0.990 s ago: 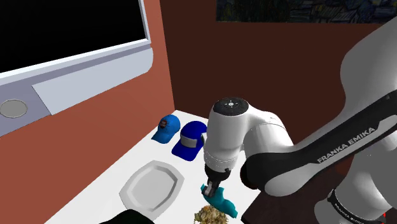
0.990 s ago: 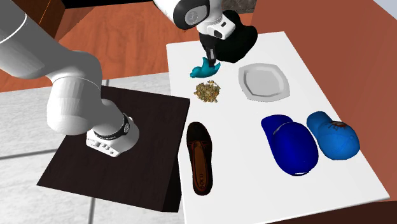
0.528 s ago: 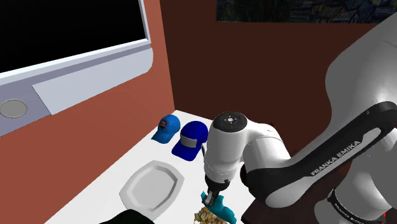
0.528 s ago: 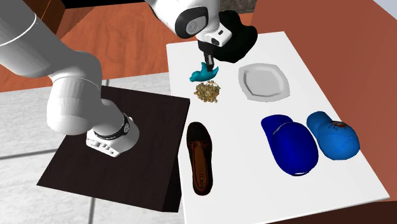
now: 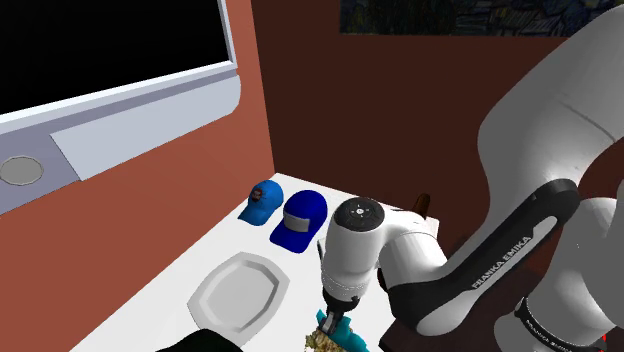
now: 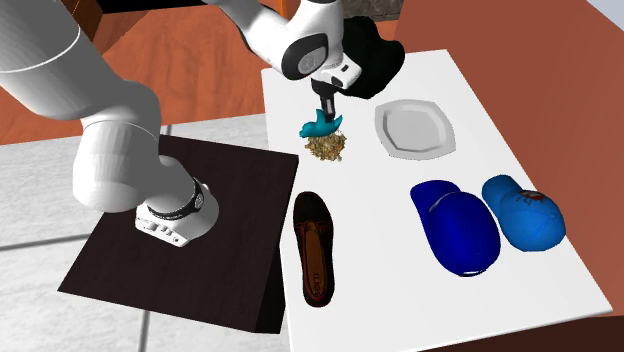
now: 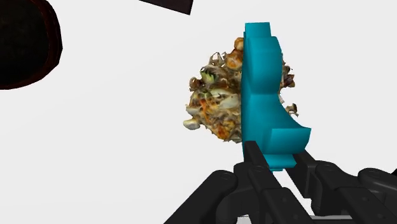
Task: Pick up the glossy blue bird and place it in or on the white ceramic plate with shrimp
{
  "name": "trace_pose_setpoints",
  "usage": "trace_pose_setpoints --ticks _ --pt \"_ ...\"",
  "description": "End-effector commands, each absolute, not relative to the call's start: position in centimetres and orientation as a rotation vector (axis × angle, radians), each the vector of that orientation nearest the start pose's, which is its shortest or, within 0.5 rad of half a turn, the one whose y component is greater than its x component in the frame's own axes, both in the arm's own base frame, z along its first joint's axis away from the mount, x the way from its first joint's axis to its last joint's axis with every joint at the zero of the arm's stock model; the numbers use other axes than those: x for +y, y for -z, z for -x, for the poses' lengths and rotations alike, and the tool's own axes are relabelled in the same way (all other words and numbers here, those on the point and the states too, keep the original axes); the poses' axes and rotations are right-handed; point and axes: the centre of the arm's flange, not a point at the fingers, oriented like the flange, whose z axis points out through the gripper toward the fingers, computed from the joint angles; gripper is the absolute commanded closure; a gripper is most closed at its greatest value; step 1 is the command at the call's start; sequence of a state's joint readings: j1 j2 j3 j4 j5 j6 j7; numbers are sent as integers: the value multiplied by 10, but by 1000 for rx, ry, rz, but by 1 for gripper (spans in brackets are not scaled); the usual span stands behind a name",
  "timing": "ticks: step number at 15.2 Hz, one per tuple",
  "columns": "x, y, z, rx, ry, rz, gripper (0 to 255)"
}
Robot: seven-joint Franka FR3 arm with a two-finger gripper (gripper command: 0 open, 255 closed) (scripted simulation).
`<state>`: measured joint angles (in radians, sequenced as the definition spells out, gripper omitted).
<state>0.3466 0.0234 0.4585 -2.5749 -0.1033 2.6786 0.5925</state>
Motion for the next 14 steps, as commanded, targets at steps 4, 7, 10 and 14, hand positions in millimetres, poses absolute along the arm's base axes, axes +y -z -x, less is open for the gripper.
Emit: trace_pose_setpoints --ticks 4,7,10,14 --pt "332 -238 -312 -470 140 3079 255" --pt "332 -238 -312 -470 140 3079 255" --pt "332 -238 -312 -470 140 3079 255" --pt "332 -238 -312 -470 140 3079 0"
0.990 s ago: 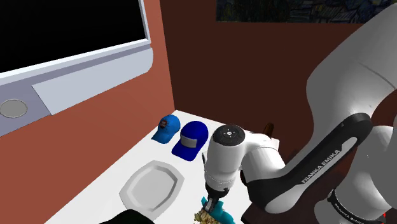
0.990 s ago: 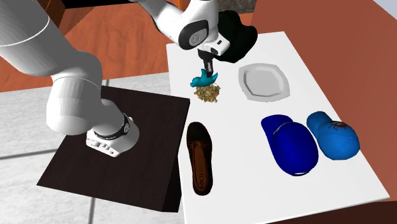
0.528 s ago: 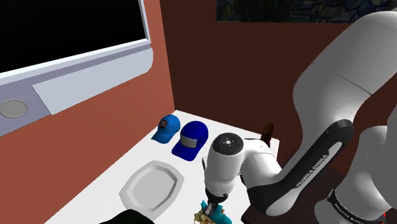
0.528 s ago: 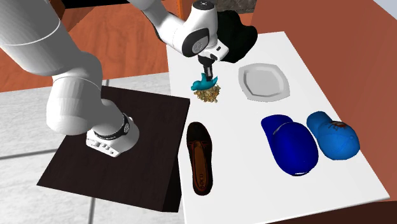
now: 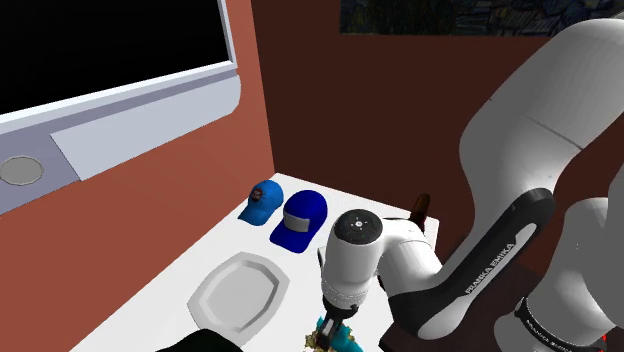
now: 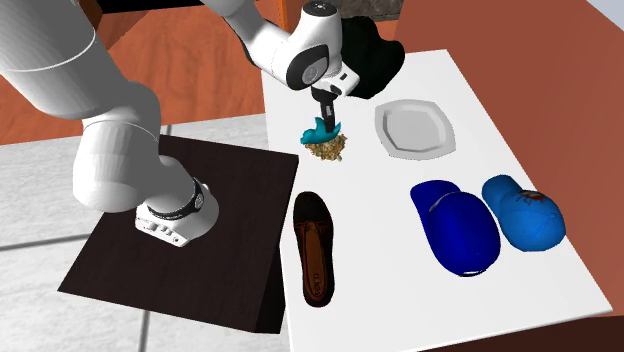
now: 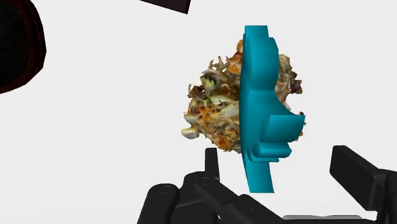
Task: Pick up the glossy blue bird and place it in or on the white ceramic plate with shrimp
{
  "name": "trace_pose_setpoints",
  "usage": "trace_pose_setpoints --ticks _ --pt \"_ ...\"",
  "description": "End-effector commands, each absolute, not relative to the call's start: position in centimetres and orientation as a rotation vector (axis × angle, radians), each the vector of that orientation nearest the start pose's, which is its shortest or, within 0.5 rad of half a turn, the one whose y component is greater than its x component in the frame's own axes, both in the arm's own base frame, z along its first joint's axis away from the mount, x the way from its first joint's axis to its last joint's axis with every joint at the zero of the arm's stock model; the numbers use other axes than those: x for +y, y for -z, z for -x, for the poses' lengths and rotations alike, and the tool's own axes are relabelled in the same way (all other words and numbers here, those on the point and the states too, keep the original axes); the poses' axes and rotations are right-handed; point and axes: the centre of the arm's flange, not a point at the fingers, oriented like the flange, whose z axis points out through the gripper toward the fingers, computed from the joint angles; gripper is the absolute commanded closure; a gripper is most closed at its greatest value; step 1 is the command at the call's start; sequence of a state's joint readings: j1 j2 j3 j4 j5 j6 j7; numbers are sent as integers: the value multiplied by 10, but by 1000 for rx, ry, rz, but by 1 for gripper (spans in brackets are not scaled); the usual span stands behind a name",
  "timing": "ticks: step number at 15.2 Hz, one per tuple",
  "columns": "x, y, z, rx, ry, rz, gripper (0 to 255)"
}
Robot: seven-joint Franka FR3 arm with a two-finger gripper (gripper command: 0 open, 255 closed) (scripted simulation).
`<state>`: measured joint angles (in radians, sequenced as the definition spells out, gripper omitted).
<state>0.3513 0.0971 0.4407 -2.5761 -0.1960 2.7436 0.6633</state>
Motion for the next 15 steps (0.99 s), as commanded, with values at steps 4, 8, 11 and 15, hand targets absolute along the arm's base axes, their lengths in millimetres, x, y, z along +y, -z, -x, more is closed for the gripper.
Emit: trace_pose_setpoints --ticks 4,8,11,15 --pt "331 -251 -311 -470 140 3079 0" --pt "330 -288 -308 -470 140 3079 0" --pt "330 -288 -308 -470 140 3079 0" --pt "330 -288 -308 -470 140 3079 0"
